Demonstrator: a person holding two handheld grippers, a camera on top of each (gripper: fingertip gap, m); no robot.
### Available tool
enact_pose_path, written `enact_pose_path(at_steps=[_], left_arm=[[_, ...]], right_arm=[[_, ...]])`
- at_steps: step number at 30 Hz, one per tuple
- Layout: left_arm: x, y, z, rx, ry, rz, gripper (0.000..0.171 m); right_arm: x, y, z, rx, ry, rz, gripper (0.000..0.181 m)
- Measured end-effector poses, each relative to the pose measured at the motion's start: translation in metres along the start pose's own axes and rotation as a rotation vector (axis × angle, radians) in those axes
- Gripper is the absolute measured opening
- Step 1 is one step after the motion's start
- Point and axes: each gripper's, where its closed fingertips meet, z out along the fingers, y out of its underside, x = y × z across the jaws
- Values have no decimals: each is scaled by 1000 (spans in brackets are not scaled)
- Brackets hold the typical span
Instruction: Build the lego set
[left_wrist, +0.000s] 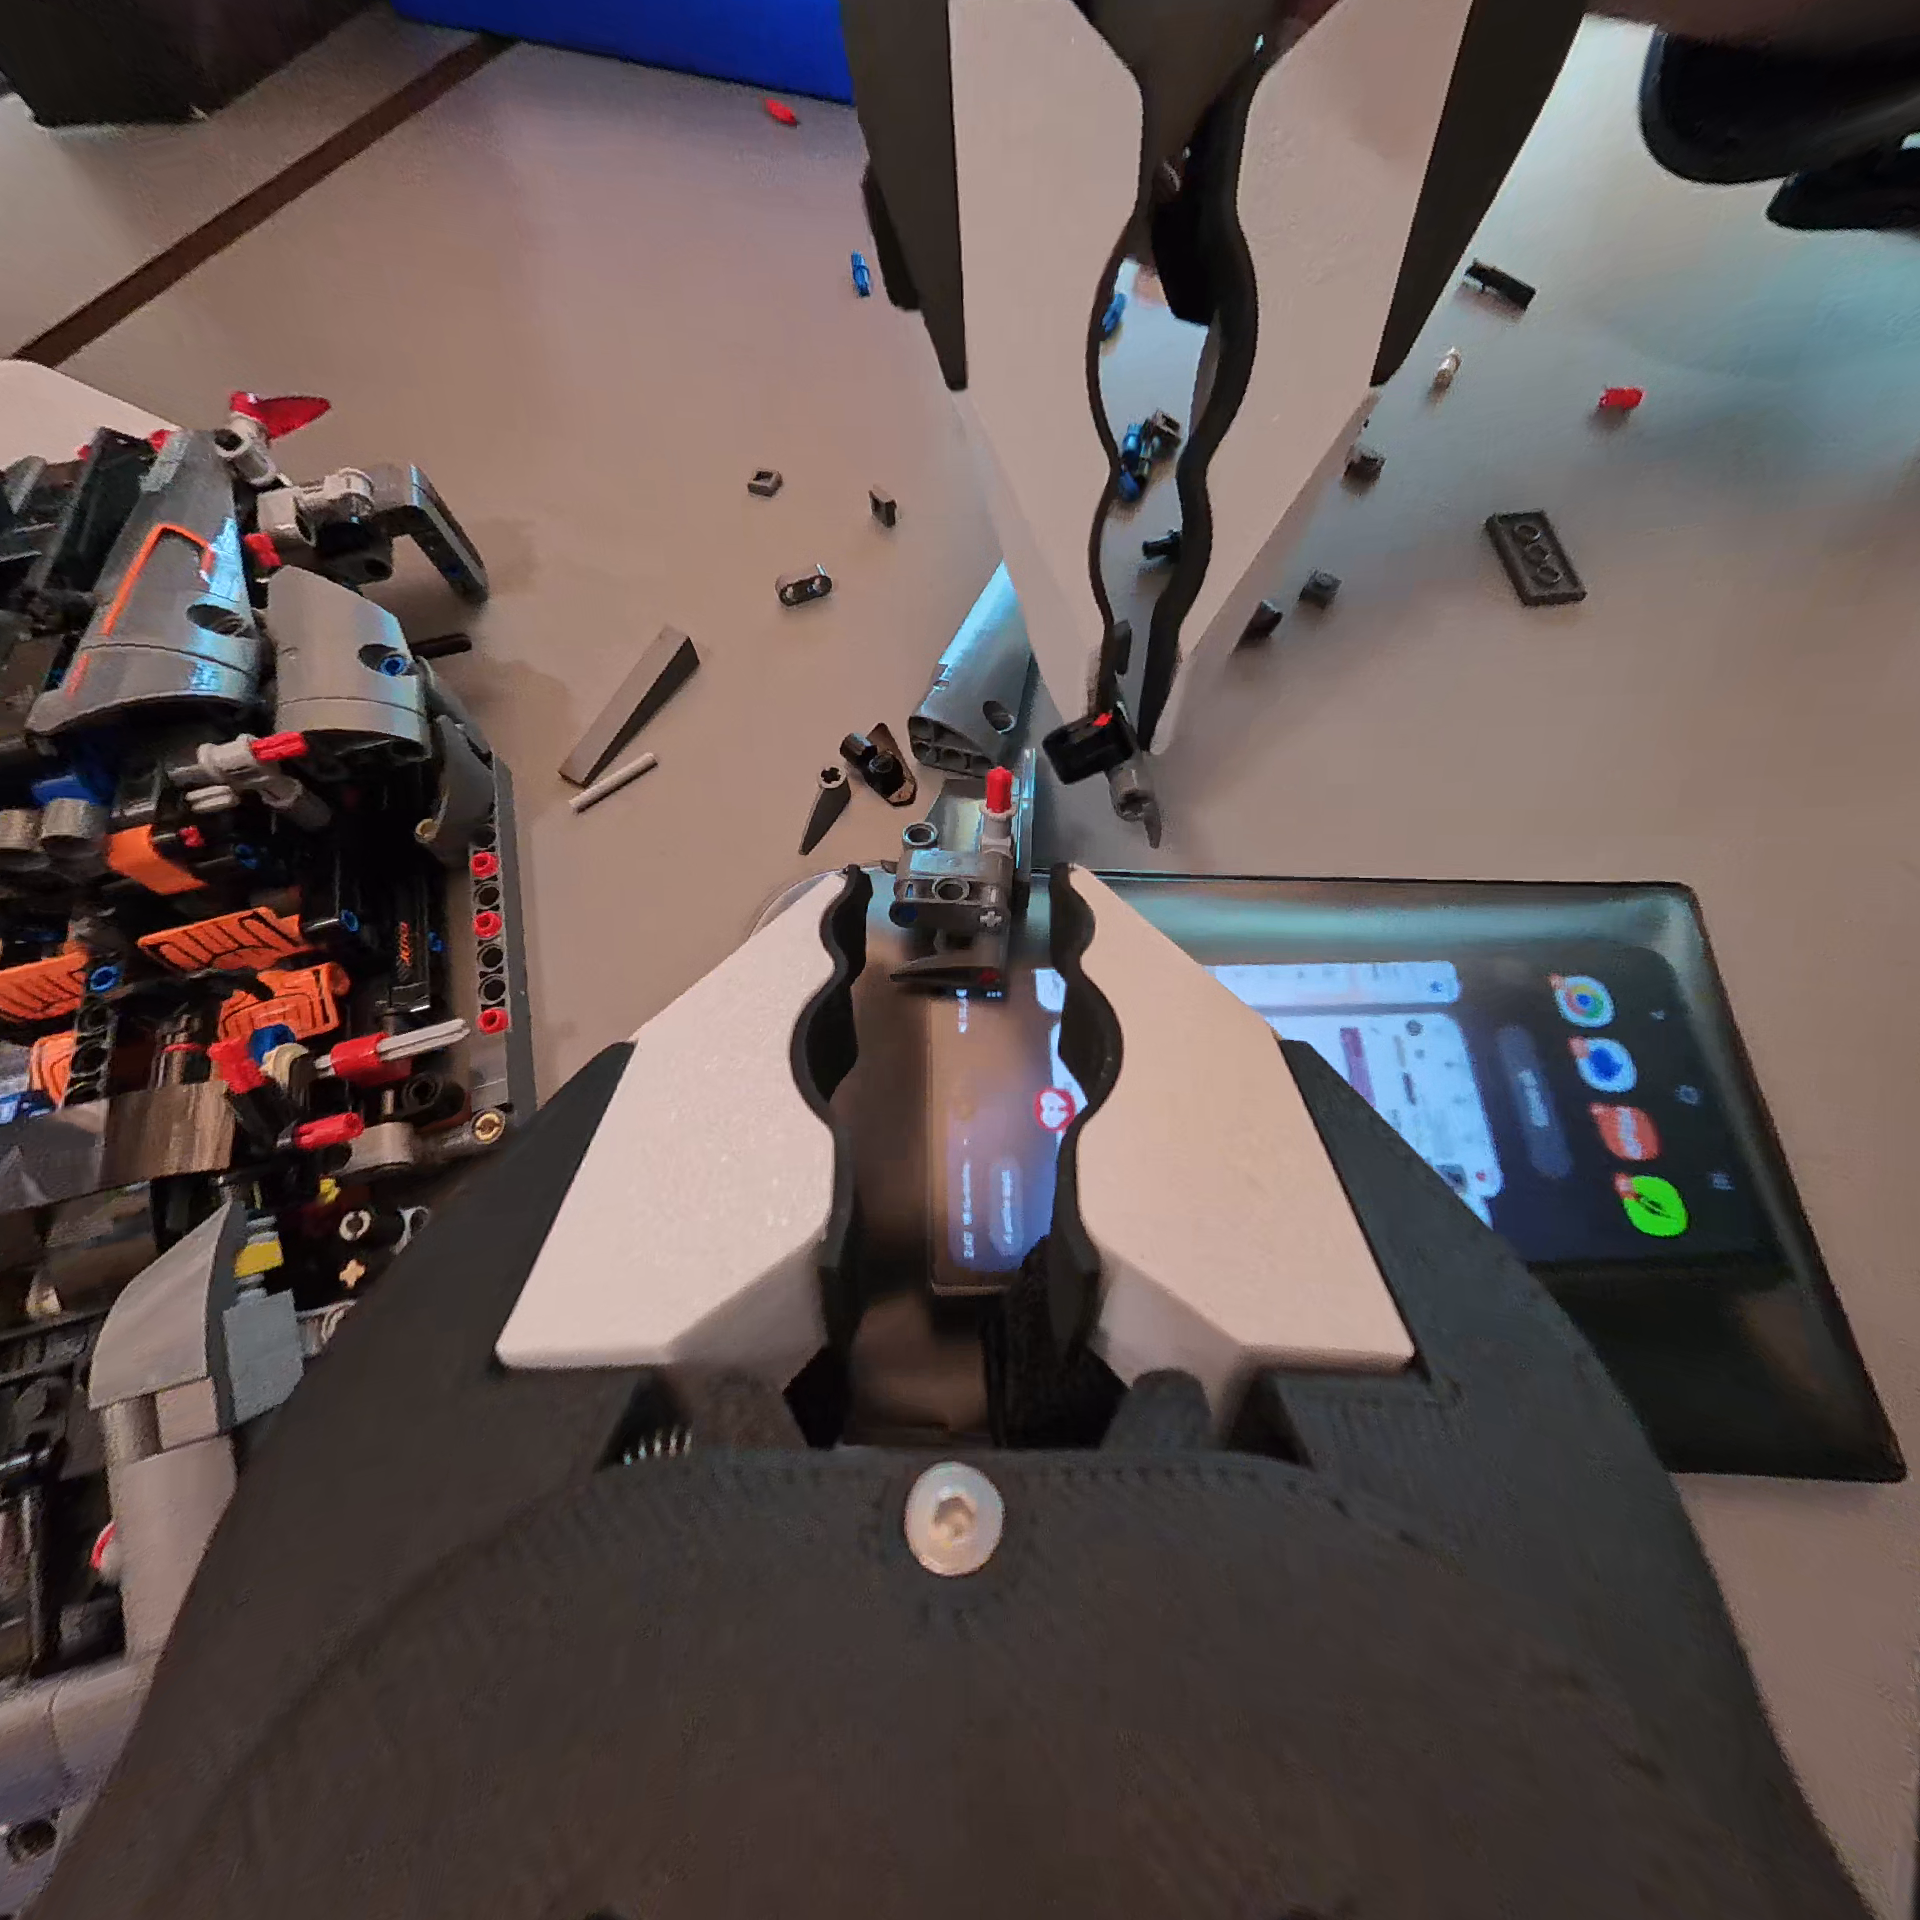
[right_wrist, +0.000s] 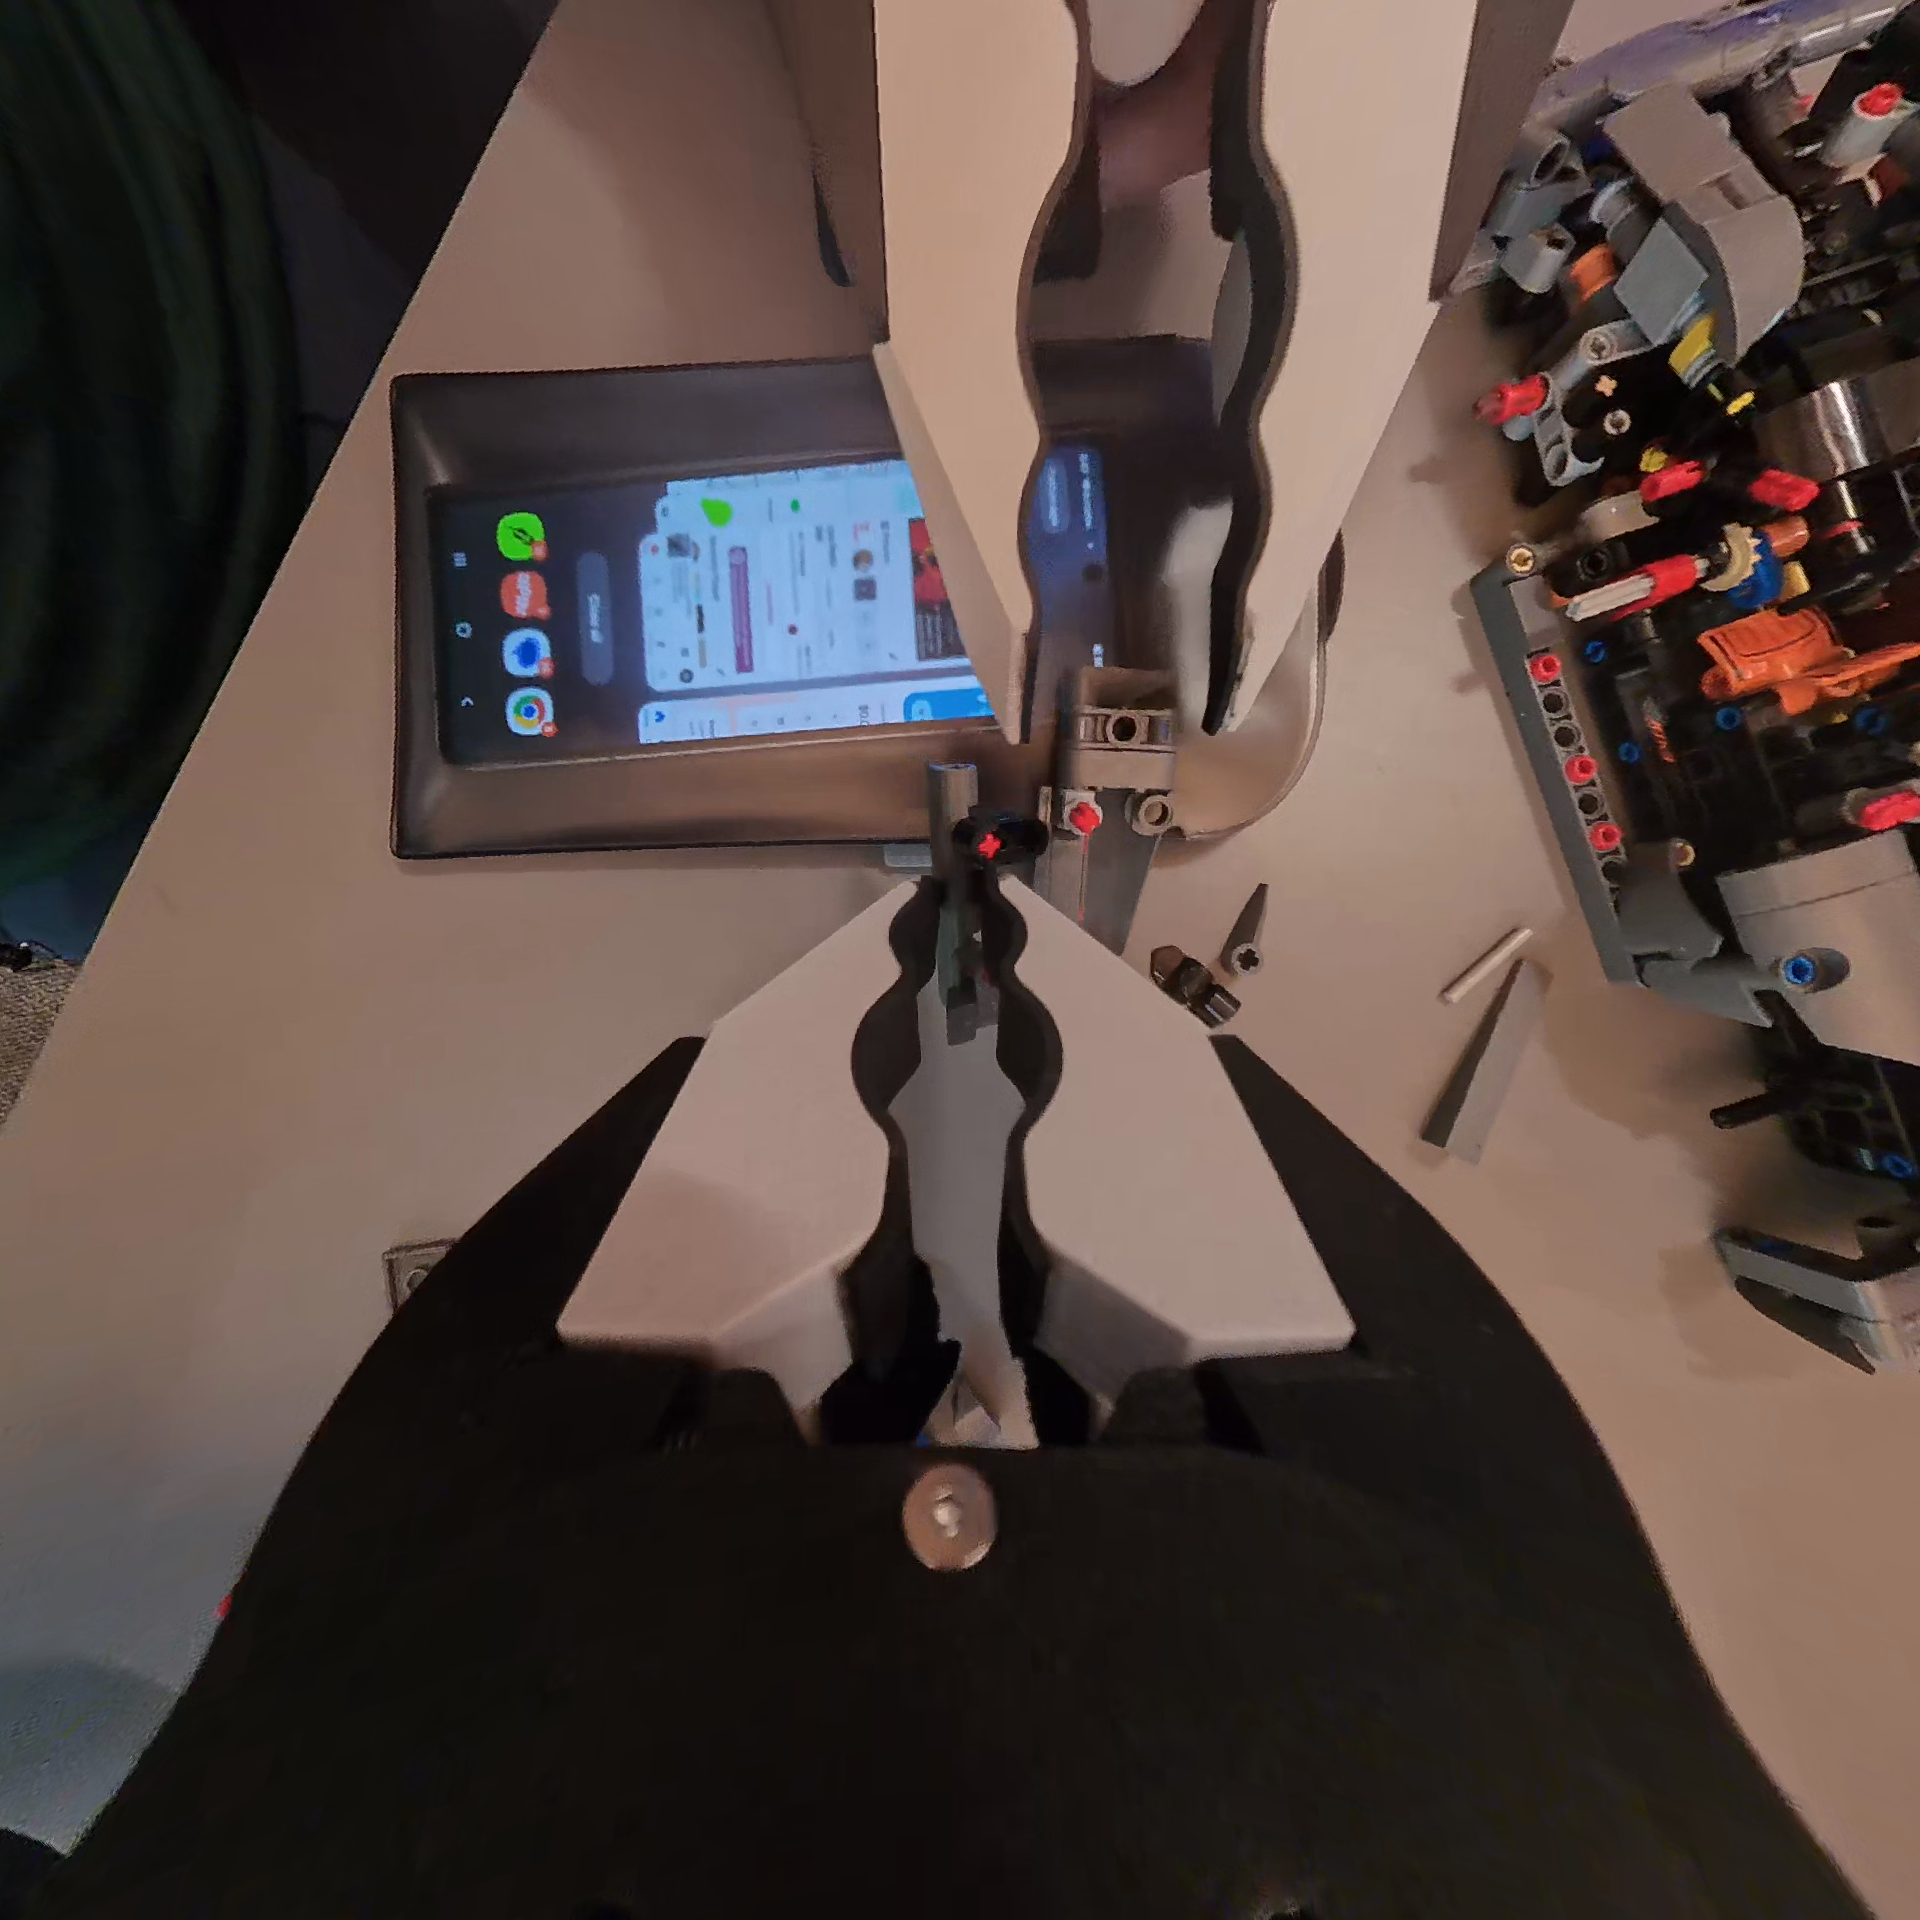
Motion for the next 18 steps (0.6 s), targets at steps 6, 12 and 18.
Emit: enact_pose_path(at_steps=[6,12,18], left_arm=[[-1,4,7,-25,-7,19,26],[0,4,11,-27,-8,36,23],[0,4,11,-25,-6,41,23]], right_arm=[[8,-4,-3,14,58,-14,5],[14,0,0,-12,91,-11,6],[13,0,1,-14,89,-16,5]])
